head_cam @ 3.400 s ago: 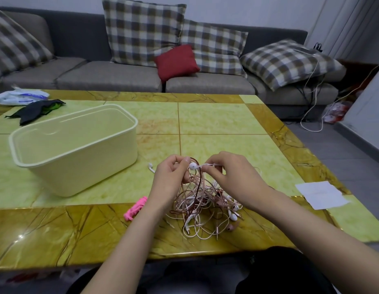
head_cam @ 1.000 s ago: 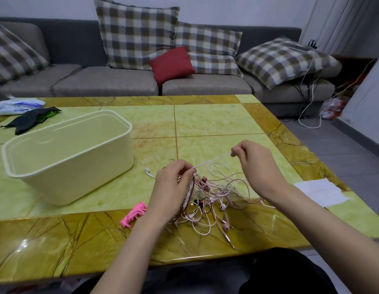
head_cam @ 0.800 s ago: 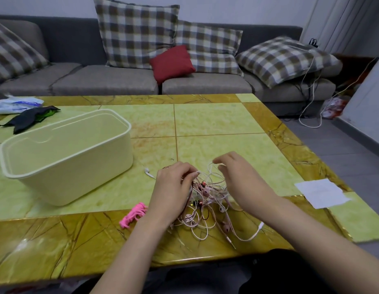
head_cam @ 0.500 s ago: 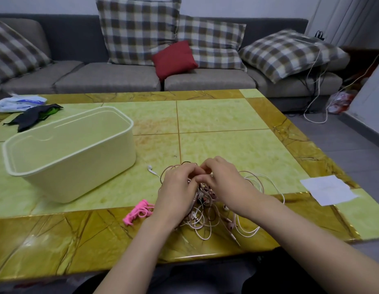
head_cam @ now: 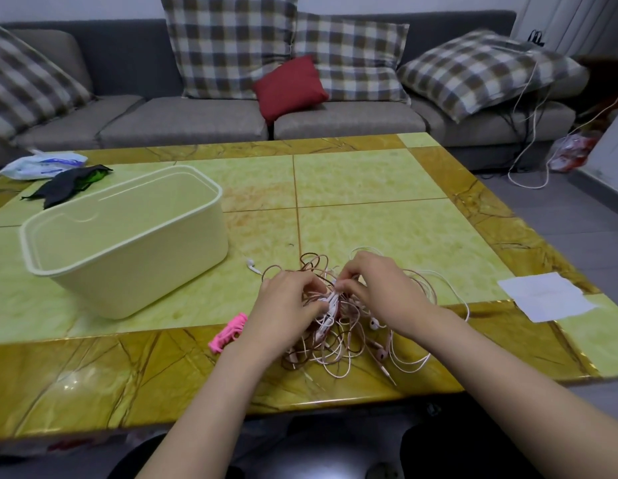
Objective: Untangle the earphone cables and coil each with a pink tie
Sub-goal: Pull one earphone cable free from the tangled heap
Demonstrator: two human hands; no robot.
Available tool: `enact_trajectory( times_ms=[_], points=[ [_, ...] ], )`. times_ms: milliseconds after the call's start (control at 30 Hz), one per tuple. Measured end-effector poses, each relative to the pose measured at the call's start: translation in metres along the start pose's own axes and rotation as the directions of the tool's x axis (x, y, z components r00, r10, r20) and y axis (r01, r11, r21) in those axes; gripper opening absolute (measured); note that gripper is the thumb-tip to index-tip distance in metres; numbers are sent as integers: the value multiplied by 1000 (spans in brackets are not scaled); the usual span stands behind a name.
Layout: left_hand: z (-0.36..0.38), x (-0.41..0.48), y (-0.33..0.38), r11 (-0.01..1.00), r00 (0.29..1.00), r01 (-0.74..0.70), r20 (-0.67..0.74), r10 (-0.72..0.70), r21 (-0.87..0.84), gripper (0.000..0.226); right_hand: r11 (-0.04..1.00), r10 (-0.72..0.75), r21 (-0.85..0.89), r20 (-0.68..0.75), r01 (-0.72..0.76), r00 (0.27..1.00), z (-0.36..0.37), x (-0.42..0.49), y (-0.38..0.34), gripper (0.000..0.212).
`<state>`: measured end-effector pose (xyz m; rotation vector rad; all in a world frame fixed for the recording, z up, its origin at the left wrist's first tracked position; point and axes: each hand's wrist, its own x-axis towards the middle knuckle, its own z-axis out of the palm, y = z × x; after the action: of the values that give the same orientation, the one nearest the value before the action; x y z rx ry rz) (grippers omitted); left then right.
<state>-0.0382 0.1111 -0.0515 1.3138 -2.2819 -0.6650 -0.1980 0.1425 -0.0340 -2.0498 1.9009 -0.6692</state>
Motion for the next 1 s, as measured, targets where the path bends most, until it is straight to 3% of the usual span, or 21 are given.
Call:
enact_trajectory(
  times_ms=[167,367,633,867,1000],
  points=[
    [-2,0,1,998,997,58,-55,-57,9,14,989,-22,143,-58,30,998,8,3,2,10],
    [0,-1,-1,989,988,123,-107,-114,80,19,996,-54,73,-29,56,998,10,-5,2,11],
    [-1,-3,-2,986,978,128,-151,-143,-105,6,975,-141,145,-175,168,974,14,-17,1,7],
    [-1,-9,3,997,993,11,-116,-20,-80,35,887,102,461,-259,30,960,18,-14,-4,13],
    [-1,-9,2,995,987,-33,-161,18,-91,12,791,216,611,-231,-32,949,19,-8,-10,13]
  ],
)
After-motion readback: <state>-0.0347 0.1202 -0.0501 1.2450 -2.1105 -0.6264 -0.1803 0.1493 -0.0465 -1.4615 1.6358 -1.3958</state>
